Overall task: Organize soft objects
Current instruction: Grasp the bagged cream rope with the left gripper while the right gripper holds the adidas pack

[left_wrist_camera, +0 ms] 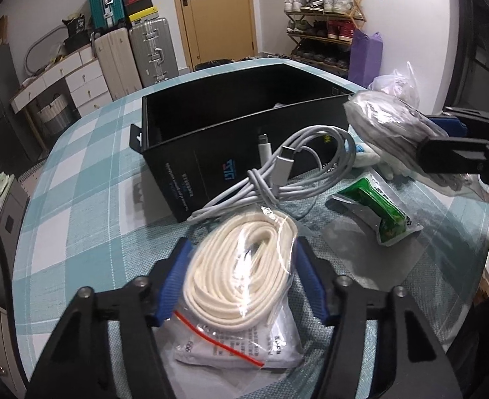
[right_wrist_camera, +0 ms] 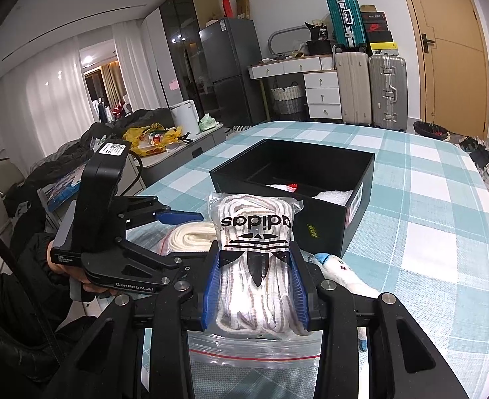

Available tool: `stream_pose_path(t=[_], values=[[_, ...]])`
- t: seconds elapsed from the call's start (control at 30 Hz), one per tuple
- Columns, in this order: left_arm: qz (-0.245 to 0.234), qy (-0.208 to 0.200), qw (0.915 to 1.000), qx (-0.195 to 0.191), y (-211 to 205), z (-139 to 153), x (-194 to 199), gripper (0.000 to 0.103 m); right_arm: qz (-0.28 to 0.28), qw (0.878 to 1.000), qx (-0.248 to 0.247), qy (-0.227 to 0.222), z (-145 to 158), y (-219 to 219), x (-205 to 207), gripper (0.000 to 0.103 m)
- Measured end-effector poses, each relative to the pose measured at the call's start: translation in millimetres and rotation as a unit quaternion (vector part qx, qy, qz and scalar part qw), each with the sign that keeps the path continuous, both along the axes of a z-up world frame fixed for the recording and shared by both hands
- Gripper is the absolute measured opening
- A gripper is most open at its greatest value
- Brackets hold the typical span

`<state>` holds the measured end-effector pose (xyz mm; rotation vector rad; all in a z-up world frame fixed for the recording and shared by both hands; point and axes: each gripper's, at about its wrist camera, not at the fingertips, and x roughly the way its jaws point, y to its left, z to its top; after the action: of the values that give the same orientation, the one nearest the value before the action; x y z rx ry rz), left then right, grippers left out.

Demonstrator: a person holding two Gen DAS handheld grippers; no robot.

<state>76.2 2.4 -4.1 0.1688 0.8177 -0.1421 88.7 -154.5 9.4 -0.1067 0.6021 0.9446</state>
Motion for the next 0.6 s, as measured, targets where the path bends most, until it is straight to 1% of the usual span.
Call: stream_pose_path(t=[0.07,0.17,0.27,0.6], values=[[-0.005,-0.005,1.0000,0.004,-1.1,1.0,-1.8,0.045,-0.001,1.000,0.001,0.001,0.1,-0.3,1.7,0.037],[-0.012,-0.011,0.9998,0.007,-3.1,2.7,-5.7,0.035,-0.003,1.000,0.001,0.001,-0.3,-1.6,3.9,0.037],[-0.015,-0.012,0.9998,-0.004,-0.9,4.9,-9.4,0.032,-0.003,1.000,0.003,0.000,0.9,-2.5,2.3,0.037],[-0.020,-0.016,0.9989,-0.041,1.6,10.2,-24.2,0.030,-0.007,1.000,0.007,-0.003,2.2,-5.5,5.7,0.037]])
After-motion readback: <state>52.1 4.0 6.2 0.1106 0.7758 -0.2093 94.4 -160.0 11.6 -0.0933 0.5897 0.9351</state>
